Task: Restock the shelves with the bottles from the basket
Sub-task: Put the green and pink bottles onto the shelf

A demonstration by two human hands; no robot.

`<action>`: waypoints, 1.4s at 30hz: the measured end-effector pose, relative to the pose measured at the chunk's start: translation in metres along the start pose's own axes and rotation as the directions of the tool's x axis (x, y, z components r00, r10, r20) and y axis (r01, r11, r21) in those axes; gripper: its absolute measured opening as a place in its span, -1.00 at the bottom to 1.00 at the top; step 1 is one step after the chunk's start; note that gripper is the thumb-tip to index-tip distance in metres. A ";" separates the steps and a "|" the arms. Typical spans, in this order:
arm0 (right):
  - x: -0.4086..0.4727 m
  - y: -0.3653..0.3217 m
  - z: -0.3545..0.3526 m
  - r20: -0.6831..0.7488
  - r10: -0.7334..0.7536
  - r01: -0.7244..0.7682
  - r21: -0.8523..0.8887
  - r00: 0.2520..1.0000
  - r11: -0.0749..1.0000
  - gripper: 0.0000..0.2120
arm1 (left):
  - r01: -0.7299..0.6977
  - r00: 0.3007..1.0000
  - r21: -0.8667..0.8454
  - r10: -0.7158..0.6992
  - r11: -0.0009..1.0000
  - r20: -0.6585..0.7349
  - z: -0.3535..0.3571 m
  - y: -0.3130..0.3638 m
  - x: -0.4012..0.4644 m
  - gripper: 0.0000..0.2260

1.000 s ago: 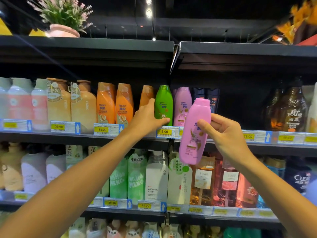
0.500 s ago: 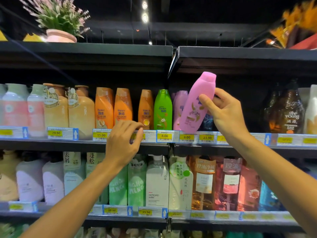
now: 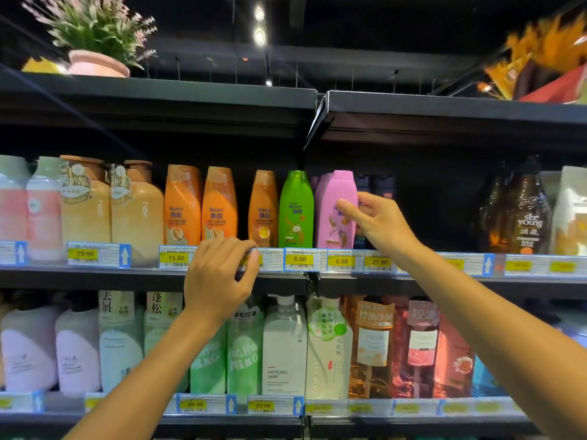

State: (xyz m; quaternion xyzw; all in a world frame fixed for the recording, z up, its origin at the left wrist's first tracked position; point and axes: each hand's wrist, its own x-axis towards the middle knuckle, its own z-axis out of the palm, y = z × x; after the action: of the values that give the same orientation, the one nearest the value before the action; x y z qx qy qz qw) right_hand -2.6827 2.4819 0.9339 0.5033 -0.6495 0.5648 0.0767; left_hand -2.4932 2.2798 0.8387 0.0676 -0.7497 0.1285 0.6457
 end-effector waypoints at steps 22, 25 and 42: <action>-0.010 0.006 -0.017 0.129 0.103 -0.048 -0.369 0.986 0.928 -0.79 | -0.010 1.000 0.015 0.011 1.000 -0.014 0.005 -0.003 -0.005 -0.82; -0.010 0.010 -0.014 0.113 0.086 -0.036 -0.384 0.990 0.923 -0.76 | -0.009 1.000 0.012 0.009 1.000 -0.012 0.005 -0.004 -0.005 -0.81; -0.042 -0.009 -0.015 -0.133 -0.044 -0.028 -0.496 0.990 0.868 -0.50 | 0.055 0.978 -0.015 -0.051 0.998 0.202 -0.006 -0.004 0.004 -0.77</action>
State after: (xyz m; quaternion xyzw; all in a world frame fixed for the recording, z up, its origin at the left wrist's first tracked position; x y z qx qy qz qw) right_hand -2.6634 2.5191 0.9169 0.4286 -0.7636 0.4123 0.2513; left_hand -2.4873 2.2776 0.8442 0.0936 -0.8104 0.0959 0.5704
